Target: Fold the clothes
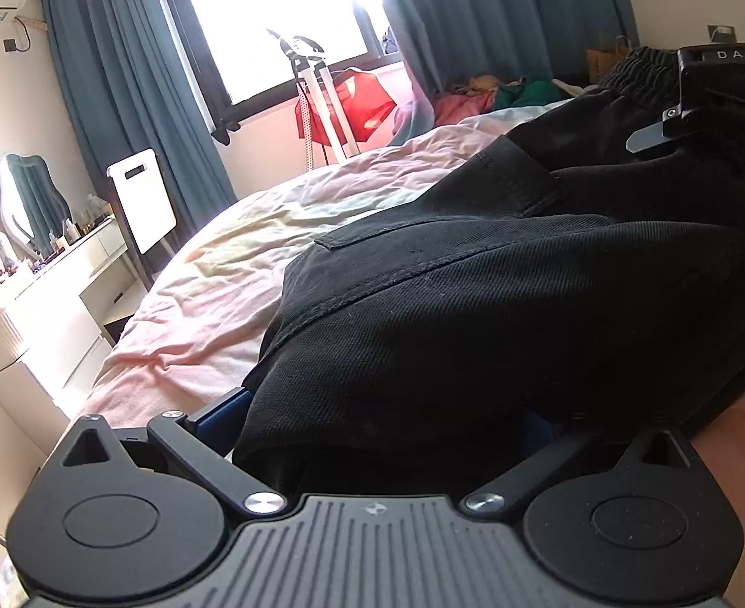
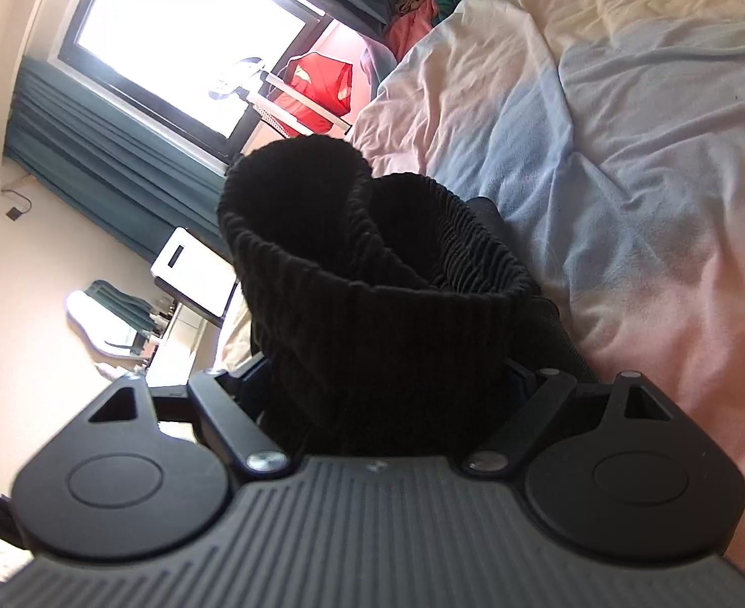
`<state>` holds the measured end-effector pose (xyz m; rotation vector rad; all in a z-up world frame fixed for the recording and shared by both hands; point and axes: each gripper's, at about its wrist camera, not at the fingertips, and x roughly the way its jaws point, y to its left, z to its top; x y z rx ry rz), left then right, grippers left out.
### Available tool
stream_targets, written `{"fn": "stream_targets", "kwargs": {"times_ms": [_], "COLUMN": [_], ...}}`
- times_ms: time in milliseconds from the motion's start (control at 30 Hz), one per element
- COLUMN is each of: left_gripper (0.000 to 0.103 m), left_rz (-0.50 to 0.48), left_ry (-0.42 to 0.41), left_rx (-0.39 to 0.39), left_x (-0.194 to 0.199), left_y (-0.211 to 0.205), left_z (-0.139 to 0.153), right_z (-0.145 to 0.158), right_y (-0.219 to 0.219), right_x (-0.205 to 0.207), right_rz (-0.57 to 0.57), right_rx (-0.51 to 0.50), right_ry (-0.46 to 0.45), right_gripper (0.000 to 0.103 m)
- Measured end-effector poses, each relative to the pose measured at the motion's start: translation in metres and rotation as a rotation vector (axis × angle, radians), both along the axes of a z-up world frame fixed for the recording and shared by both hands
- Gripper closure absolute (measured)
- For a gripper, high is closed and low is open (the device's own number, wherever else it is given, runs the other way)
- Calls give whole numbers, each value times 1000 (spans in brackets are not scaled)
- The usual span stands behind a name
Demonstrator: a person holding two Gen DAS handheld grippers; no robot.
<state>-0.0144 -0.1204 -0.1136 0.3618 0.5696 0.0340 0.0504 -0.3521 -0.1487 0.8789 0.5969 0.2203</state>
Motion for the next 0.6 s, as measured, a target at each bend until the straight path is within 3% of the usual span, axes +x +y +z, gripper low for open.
{"fn": "stream_targets", "kwargs": {"times_ms": [200,400,533,600], "left_gripper": [0,0,0,0], "left_rz": [9,-36,-18,46], "left_ry": [-9,-73,-90,-32], "left_rx": [-4,-114,-143,-238], "left_x": [5,-8,-13,-5], "left_y": [1,9,15,32], "left_z": [-1,12,13,10], "right_z": [6,37,35,12], "right_y": [-11,-19,-37,-50], "right_x": [-8,-22,-27,-21], "right_rz": [-36,-64,-124,-139], "right_rx": [30,8,-11,48], "right_ry": [-32,-170,-147,-34], "right_gripper": [59,62,62,61]}}
